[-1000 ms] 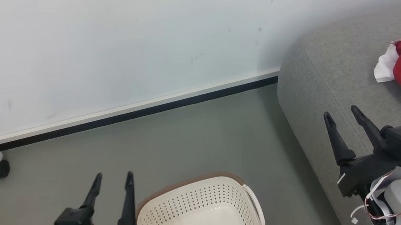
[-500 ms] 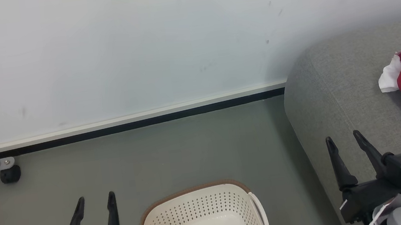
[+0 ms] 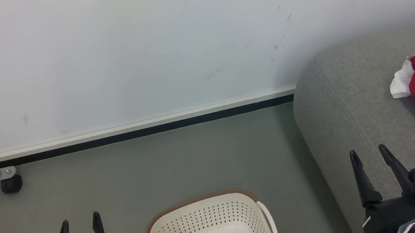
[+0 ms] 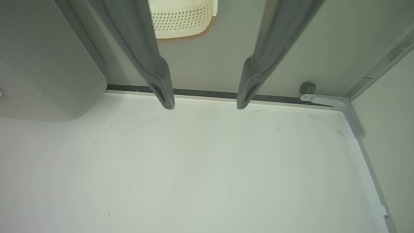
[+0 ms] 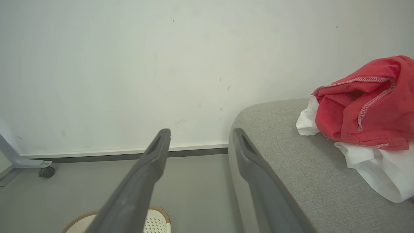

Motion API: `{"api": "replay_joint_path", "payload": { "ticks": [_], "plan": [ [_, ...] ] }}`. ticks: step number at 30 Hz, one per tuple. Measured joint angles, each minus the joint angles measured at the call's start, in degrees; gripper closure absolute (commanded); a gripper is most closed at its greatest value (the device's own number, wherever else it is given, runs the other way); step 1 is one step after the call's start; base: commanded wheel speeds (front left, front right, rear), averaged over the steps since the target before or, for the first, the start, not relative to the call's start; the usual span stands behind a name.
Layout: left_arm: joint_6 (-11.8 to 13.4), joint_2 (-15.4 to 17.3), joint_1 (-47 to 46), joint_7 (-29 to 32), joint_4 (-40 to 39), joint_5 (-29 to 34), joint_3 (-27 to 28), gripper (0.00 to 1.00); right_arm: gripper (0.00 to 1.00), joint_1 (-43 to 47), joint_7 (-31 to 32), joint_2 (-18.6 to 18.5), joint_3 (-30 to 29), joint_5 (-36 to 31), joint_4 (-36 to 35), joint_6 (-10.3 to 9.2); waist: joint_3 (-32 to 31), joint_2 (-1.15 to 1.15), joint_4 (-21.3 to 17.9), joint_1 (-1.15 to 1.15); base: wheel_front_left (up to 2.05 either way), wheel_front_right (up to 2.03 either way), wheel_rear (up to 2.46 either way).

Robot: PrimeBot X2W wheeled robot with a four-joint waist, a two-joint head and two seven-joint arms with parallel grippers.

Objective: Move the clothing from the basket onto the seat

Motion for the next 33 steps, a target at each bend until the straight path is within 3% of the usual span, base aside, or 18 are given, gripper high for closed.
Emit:
{"api": "replay_joint_path", "payload": {
  "ticks": [11, 29, 30, 33],
  "plan": [
    [0.0, -2.07, 1.51, 0.1, -0.89, 1.69, 1.05, 0.0, 0.0, 1.01, 2.43, -0.49, -0.08, -0.01, -2.76, -0.68, 0.04, 0.0, -0.27, 0.0, 0.0, 0.0, 0.0],
    [0.0, -2.71, 1.52, 1.63, -0.87, 5.61, 2.66, 0.0, 0.0, 1.85, 5.66, -0.97, -0.13, -0.9, -5.87, -1.42, 0.02, 0.0, -0.15, 0.0, 0.0, 0.0, 0.0],
    [0.0, -2.8, 1.52, 1.63, -0.87, 6.15, 2.66, 1.0, 1.0, 1.87, 6.01, -1.0, -0.2, -0.9, -5.97, -1.42, 0.03, 0.0, -0.13, 0.0, 0.0, 0.0, 0.0],
    [-0.07, -3.39, 2.04, 1.63, 0.99, 6.22, 2.47, 1.0, 1.0, 2.85, 6.0, -0.1, 0.26, -0.86, -4.26, -1.42, 0.03, 0.0, -0.13, 0.0, 0.0, 0.0, 0.0]
  ]
}}
